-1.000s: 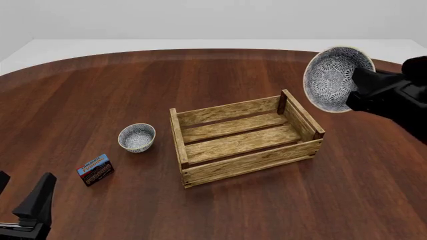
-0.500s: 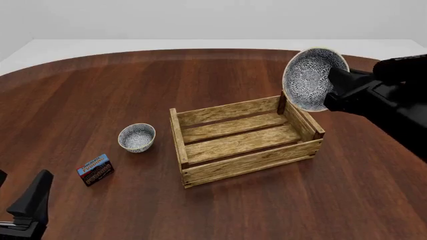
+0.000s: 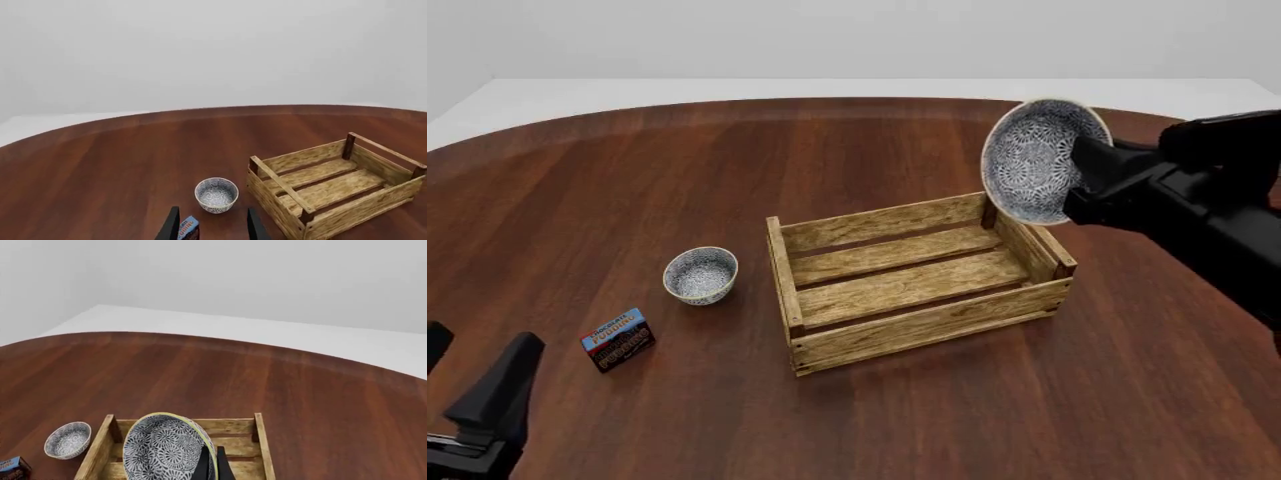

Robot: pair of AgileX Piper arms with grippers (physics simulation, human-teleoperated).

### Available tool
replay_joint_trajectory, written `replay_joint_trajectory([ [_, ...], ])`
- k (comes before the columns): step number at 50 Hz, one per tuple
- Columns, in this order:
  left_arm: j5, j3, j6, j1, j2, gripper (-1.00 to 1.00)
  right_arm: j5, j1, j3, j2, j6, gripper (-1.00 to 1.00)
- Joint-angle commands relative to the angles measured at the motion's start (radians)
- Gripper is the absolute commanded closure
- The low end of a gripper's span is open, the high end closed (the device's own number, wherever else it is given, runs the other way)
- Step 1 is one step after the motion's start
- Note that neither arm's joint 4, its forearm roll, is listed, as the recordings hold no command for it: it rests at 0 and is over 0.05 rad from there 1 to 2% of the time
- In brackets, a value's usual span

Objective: Stack the right bowl on the left bowl and place them in the tray.

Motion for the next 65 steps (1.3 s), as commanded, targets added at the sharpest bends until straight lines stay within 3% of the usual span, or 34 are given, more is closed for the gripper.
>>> replay_joint_trajectory([
  [1,-0.033,-0.053,0.03,-0.125,0.077,-1.0,0.037,-0.023,-0.005,-0.028,-0.003,1.0],
  [8,-0.075,-0.093,0.024,-0.213,0.147,-1.0,0.034,-0.021,-0.001,-0.026,-0.011,1.0],
  [15,-0.107,-0.157,0.064,-0.299,0.216,-1.0,0.032,-0.012,0.003,-0.022,-0.023,1.0],
  [26,-0.279,-0.231,0.087,-0.38,0.509,-1.0,0.02,-0.003,0.011,-0.011,-0.034,1.0],
  [31,-0.362,-0.275,0.088,-0.456,0.664,-1.0,0.016,0.001,0.012,-0.003,-0.038,1.0],
  [46,-0.412,-0.46,0.101,-0.583,0.927,-1.0,0.003,0.004,0.014,0.017,-0.043,1.0],
  [65,-0.468,-0.617,0.091,-0.632,1.148,-1.0,0.0,0.013,0.014,0.03,-0.04,1.0],
])
